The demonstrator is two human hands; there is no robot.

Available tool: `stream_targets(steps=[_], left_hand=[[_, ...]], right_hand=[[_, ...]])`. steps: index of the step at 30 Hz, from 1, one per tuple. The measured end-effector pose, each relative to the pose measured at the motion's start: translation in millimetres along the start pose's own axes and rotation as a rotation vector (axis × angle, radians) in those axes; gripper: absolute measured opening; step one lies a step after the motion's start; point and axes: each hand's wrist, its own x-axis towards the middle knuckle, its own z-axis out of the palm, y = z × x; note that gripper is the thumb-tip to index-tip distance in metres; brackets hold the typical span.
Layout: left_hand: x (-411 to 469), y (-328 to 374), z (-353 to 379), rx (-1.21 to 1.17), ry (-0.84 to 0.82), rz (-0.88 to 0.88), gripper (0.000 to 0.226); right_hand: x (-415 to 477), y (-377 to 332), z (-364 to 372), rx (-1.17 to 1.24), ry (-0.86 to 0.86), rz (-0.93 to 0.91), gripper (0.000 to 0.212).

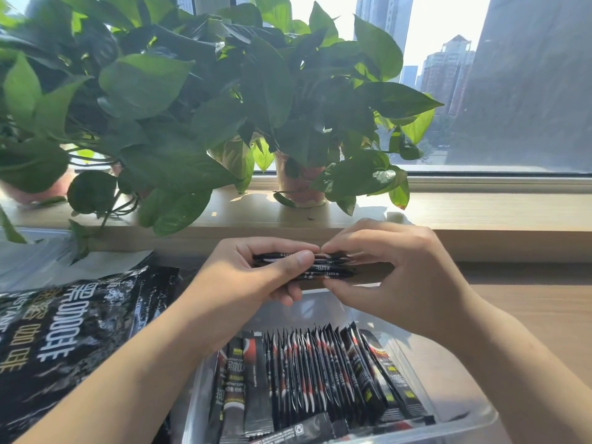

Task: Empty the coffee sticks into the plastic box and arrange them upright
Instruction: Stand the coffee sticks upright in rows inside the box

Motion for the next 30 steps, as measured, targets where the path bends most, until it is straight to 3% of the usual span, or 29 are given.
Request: stream_targets(steps=[8, 22, 27, 30], left_hand=[[-0.5, -0.6, -0.6, 0.042, -0.010, 0.014, 0.023], [2.9, -6.7, 0.3, -0.012, -0.010, 0.033, 0.035], [7.2, -7.4, -3.2, 0.082, 0.078, 0.093, 0.026], [11.1, -5.3, -14.8, 0.255, 0.256, 0.276, 0.023]], right_hand=[[0.0, 0.5, -1.7, -0.131, -0.020, -0.048, 0.019], [-1.5, -2.5, -2.7, -0.081, -0.070, 0.066, 0.014], [-1.6, -0.4, -9.2, 0.051, -0.118, 0.273, 0.015], [-0.6, 3.9, -21.1, 0.210, -0.135, 0.455, 0.011]])
